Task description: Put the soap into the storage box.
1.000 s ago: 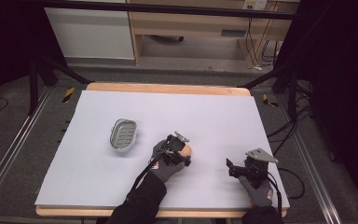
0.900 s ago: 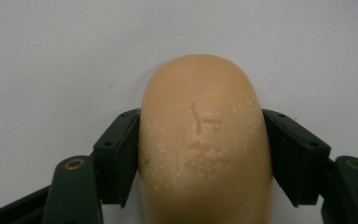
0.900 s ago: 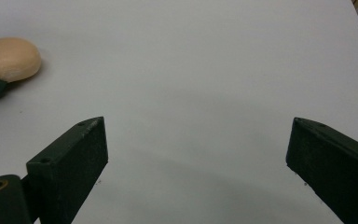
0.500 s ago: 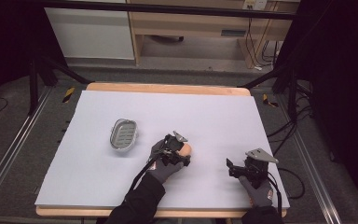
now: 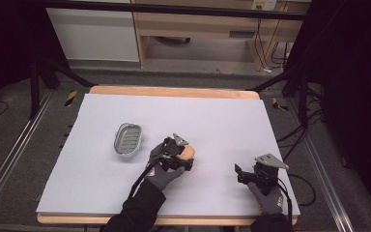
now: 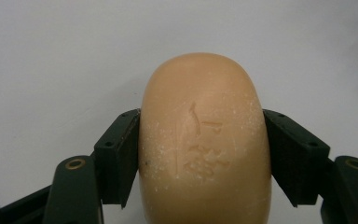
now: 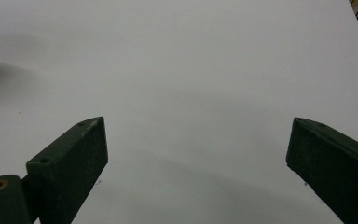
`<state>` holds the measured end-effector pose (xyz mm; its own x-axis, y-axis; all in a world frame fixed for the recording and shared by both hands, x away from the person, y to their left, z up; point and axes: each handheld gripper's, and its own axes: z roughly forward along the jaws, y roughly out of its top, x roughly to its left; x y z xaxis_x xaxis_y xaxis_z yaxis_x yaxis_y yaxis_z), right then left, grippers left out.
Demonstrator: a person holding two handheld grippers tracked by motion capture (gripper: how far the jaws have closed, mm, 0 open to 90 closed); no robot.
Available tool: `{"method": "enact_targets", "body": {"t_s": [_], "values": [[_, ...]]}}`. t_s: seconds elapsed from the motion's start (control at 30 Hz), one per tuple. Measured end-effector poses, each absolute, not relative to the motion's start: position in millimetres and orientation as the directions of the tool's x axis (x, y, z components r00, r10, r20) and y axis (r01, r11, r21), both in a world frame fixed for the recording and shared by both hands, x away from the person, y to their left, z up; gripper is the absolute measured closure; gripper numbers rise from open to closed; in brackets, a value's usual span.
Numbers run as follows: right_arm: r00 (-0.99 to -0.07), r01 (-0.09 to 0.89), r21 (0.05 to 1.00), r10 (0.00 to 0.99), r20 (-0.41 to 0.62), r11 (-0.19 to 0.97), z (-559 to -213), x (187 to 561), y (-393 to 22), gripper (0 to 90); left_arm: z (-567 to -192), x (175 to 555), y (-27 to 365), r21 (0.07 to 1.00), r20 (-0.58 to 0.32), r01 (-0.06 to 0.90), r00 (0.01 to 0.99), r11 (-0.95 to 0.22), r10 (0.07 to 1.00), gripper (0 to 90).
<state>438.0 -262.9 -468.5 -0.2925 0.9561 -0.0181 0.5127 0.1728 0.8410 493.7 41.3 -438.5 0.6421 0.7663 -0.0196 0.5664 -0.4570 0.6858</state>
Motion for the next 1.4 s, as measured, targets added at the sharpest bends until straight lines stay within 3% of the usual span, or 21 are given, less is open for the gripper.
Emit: {"method": "enact_targets", "body": {"t_s": [1.4], "values": [[-0.289, 0.515, 0.84, 0.957, -0.02, 0.173, -469, 438, -262, 5.5, -397, 498, 116, 0.743, -0.02, 0.57, 0.544, -0.352, 0.839, 31.8]]}}
